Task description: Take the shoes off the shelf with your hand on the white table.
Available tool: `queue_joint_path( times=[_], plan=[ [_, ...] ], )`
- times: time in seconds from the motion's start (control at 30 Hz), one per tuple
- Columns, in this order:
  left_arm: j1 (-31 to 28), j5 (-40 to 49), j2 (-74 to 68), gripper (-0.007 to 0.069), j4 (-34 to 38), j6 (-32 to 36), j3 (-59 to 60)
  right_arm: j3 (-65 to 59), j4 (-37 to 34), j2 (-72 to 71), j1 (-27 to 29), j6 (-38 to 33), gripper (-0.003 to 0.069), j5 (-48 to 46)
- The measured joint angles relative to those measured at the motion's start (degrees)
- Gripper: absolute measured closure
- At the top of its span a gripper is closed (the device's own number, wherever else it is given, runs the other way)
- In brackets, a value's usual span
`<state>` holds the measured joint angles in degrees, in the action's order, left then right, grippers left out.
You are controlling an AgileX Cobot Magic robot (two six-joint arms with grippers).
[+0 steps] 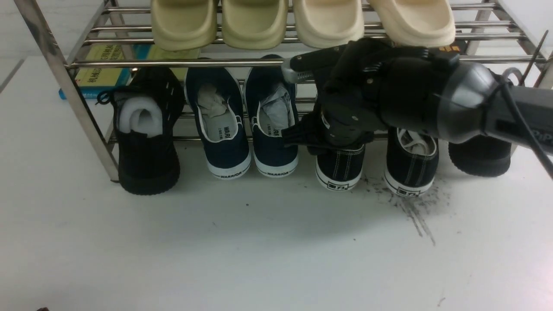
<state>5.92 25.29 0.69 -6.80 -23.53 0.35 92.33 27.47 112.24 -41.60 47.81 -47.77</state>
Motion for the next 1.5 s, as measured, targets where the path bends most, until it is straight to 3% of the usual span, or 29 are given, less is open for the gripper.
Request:
queue_joint_path(
  times=[0.13,0.17,0.2,0.23,0.67,0.8,0.9,1.07,1.3,1.5],
  plan=[
    [0.0,0.0,0.0,0.0383,0.0,0.0,0.0,0.1,-0.3,0.3,-0.2,-0.3,0.0477,0.4],
    [0.0,0.0,0.0,0.0383,0.0,0.0,0.0,0.1,-0.9,0.0,-0.2,-1.4,0.0575,0.3],
    [0.0,0.0,0.0,0.0383,0.0,0.0,0.0,0.1,-1.0,-0.1,-0.2,-1.4,0.0587,0.3],
    [0.0,0.0,0.0,0.0383,0.0,0.0,0.0,0.1,-1.8,-0.9,-0.2,-3.1,0.0651,-0.5],
    [0.0,0.0,0.0,0.0383,0.0,0.0,0.0,0.0,-20.1,-17.5,-0.2,-21.6,0.0657,-18.6],
    [0.0,0.0,0.0,0.0383,0.0,0.0,0.0,0.0,-23.5,-21.5,-1.1,-23.1,0.0657,-23.9],
    [0.0,0.0,0.0,0.0383,0.0,0.0,0.0,0.0,-22.6,-24.6,-5.5,-23.0,0.0657,-24.8],
    [0.0,0.0,0.0,0.0383,0.0,0.0,0.0,-2.0,-19.0,-26.5,-16.6,-18.8,0.0655,-24.7],
    [0.0,0.0,0.0,0.0383,0.0,0.0,0.0,-10.1,-16.4,-26.5,-31.0,-4.4,0.0652,-23.6],
    [0.0,0.0,0.0,0.0383,0.0,0.0,0.0,-14.0,-14.6,-26.5,-33.2,2.0,0.0648,-23.6]
  ],
)
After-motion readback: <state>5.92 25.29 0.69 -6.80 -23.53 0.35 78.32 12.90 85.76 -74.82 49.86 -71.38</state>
